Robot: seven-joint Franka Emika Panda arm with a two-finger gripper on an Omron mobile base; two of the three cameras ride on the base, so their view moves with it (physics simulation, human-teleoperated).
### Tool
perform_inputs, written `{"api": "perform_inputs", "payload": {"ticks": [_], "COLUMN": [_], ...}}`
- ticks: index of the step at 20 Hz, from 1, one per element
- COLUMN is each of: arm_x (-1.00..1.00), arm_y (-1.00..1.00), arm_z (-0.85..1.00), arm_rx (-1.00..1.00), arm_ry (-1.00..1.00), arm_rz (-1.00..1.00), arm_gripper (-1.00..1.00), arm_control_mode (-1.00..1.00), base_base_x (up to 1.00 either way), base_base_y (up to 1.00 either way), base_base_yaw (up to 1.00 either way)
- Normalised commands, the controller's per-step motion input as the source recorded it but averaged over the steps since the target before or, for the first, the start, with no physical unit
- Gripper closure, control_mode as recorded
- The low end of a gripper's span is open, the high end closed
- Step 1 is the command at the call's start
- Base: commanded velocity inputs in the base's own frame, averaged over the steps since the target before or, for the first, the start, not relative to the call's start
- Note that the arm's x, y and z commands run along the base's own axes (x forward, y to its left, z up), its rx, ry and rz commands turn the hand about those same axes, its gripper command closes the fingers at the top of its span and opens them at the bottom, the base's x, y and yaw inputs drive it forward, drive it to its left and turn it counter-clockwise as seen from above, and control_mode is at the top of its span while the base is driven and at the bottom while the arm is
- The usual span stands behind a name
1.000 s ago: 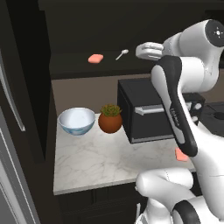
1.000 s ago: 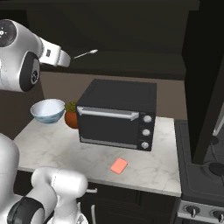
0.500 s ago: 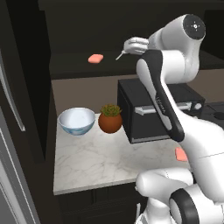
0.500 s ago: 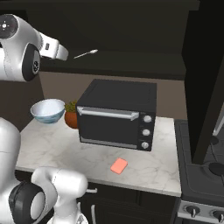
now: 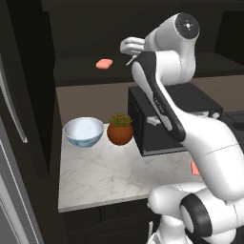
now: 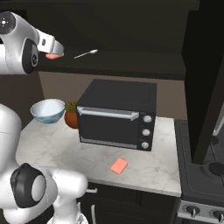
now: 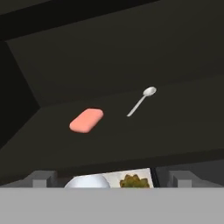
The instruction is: Pick the bar soap and bar soap from the cabinet and place them on the counter.
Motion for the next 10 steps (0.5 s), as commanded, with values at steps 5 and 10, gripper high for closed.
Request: {"api": "perform_inputs", "payload": {"ticks": [5, 10], "arm_x": [0.27, 0.18], "arm_y": [0.26, 0.25], "arm_z": [0.00, -0.02], "arm_rx": [0.00, 0.00], "arm_ry": [0.00, 0.00], "arm_rz": [0.00, 0.00], "arm_gripper": [-1.00, -1.00], "arm_control_mode": [-1.00, -1.00], "base_base_x": [0.00, 0.00], "base_base_y": [0.00, 0.00], "base_base_yaw": [0.00, 0.00]}}
